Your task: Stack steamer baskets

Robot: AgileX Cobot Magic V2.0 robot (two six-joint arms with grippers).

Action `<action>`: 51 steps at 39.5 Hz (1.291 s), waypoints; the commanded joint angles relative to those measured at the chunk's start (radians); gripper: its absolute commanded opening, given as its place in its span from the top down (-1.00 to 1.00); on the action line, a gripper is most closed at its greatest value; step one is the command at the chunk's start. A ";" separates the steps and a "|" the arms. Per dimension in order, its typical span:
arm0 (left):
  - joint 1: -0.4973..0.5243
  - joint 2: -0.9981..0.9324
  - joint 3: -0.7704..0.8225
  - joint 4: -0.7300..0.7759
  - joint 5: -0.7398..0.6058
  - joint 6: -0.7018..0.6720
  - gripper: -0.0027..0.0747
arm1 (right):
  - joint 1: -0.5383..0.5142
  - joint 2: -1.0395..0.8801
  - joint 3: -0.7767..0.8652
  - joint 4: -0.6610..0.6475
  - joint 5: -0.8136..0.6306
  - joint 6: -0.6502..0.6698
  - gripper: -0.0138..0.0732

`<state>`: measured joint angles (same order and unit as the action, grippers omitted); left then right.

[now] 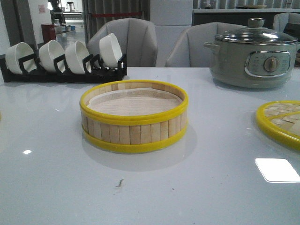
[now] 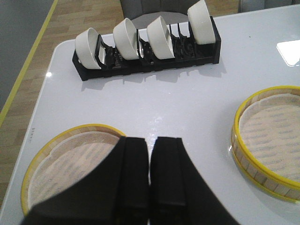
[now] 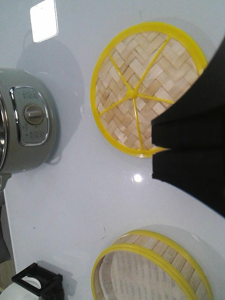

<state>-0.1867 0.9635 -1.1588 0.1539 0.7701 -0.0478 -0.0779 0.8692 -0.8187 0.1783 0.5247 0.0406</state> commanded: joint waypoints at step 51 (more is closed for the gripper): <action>0.069 0.394 -0.031 0.067 -0.106 -0.081 -0.24 | -0.001 0.017 -0.040 -0.034 -0.037 -0.009 -0.17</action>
<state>-0.1276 1.3514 -1.1588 0.2051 0.7470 -0.1127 -0.0779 0.8937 -0.8209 0.1450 0.5491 0.0406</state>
